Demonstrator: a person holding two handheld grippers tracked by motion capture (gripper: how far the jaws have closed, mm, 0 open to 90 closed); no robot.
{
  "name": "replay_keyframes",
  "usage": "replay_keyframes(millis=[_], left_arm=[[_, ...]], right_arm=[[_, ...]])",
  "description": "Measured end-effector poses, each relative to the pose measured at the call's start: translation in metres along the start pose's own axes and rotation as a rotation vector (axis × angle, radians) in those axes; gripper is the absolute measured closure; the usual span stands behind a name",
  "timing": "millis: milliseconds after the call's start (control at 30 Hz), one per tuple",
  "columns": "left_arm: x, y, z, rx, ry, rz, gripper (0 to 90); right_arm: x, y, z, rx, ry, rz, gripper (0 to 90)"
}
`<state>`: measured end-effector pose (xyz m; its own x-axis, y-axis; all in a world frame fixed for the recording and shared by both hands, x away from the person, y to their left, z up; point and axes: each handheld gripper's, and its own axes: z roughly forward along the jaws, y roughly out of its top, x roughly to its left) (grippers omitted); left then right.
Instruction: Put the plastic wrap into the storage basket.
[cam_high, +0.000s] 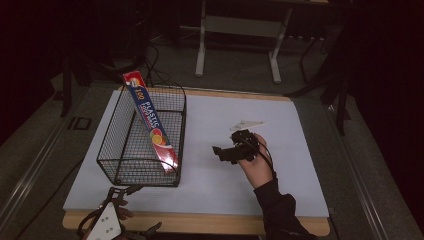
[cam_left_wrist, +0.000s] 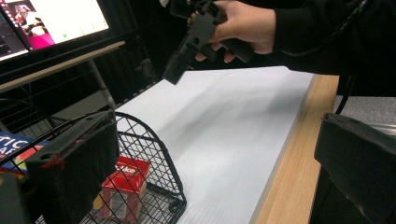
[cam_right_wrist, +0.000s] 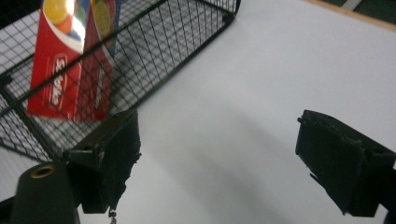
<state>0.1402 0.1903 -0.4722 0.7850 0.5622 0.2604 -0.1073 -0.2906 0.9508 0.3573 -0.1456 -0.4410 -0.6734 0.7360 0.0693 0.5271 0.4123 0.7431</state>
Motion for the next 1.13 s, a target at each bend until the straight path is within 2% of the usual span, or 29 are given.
replay_keyframes(millis=[200, 233, 567, 800, 1133], left_arm=[[0.000, 0.000, 0.000, 0.001, -0.001, 0.001, 0.6], [0.000, 0.000, 0.000, 0.001, -0.001, 0.001, 0.6], [-0.001, 0.000, 0.000, 0.000, -0.004, 0.004, 0.6], [-0.001, -0.002, 0.000, 0.007, -0.003, 0.005, 0.5], [-0.002, -0.003, 0.000, 0.012, -0.017, 0.012, 0.6]], right_arm=[[-0.003, -0.018, 0.001, 0.014, 0.004, 0.005, 13.6], [-0.005, -0.025, 0.002, 0.026, 0.003, 0.001, 13.6], [-0.010, -0.052, -0.005, 0.044, -0.001, 0.000, 13.6], [-0.018, -0.061, -0.008, 0.040, -0.040, 0.005, 13.6], [-0.017, -0.060, -0.005, 0.037, -0.040, -0.001, 13.6]])
